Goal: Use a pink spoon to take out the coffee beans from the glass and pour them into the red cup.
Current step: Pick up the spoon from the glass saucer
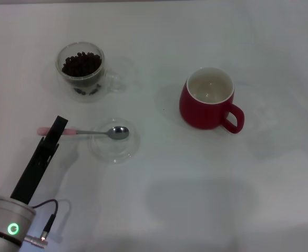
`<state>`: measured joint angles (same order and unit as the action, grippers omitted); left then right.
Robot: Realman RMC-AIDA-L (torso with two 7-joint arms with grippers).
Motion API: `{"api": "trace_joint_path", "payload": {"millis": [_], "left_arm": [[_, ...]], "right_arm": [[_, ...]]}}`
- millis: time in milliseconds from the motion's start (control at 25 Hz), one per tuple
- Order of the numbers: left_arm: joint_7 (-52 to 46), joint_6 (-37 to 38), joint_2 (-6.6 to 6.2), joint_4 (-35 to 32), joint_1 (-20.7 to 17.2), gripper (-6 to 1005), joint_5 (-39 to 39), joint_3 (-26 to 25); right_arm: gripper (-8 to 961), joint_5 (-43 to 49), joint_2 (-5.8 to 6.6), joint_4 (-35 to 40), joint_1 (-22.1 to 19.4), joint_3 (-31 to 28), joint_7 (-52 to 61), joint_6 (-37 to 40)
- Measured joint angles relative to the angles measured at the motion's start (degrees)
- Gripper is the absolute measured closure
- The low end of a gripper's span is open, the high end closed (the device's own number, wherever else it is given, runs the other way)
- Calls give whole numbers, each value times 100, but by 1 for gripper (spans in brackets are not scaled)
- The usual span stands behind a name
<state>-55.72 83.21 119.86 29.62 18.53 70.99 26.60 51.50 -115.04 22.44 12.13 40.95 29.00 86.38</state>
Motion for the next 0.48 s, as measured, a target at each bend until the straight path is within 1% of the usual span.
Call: {"api": "trace_joint_path", "payload": {"millis": [280,480], "left_arm": [[-13,361,-22,-80,-63,871,-8,123],[-451,721,-50,-714,-107,871,16,397]], "right_arm": [[78,0,-8,-24,-25,0,0,131],[79,0,-9,-95,-22,0,-4,208]]}}
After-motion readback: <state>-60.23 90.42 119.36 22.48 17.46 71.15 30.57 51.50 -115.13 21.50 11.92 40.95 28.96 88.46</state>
